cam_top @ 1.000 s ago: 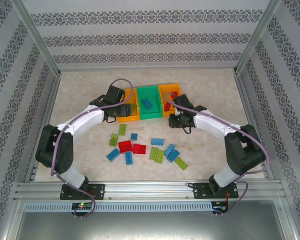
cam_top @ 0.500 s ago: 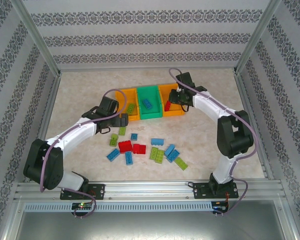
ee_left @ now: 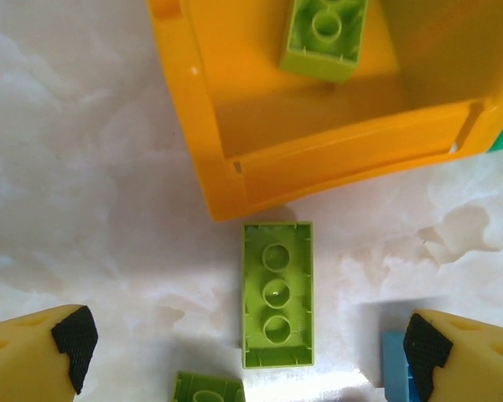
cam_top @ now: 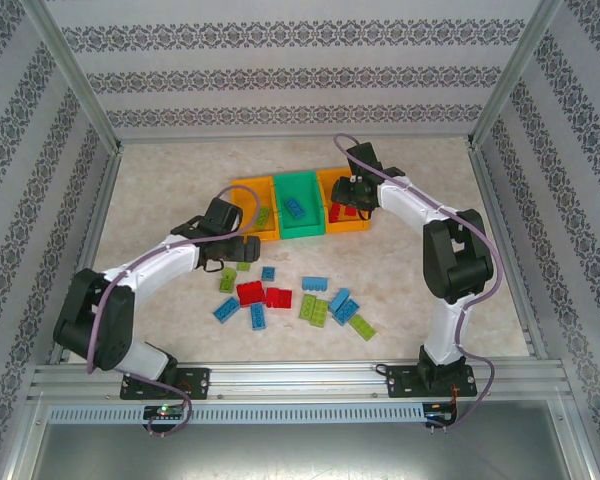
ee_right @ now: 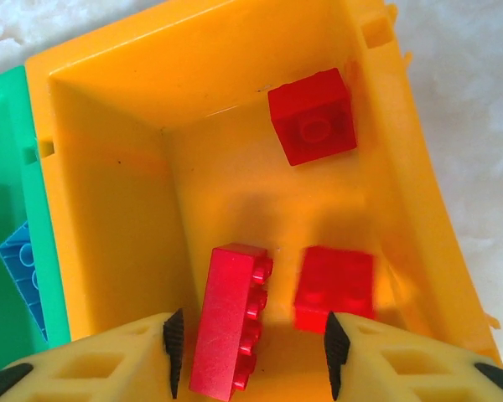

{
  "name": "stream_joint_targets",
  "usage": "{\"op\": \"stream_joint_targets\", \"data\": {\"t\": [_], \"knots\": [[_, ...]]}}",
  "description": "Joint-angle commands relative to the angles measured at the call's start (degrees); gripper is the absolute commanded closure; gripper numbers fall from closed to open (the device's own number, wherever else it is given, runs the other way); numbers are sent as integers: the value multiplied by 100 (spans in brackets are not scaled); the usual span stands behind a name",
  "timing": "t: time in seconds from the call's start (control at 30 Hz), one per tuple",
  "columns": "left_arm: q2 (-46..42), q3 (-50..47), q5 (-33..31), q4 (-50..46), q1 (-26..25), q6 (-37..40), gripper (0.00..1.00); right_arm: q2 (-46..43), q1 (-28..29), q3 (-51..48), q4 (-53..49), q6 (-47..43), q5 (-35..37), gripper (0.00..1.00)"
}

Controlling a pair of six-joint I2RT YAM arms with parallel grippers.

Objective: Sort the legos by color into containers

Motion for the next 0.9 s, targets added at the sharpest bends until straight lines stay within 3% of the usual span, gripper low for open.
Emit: {"op": "stream_joint_targets", "data": {"t": [0.0, 0.13, 0.3, 0.5, 0.67, 0.87], "knots": [[250, 229, 75, -85, -88, 149, 8, -65, -48, 51, -125, 59, 126, 42], [587, 431, 112, -151, -137, 128, 13, -323, -30, -113, -50, 81, 116, 31], [950, 582, 3, -181, -158, -66, 19, -742, 23, -365, -15, 42, 142, 25], [1296, 668, 75, -186, -161, -314, 23, -1315, 41, -785, -12, -42, 251, 23], [1430, 661, 163, -134, -156, -400, 37, -1781, 62, -1190, -117, -196, 348, 22], [1538, 643, 224, -106, -156, -393, 45, -2126, 124, -1691, -339, -201, 479, 21]]}}
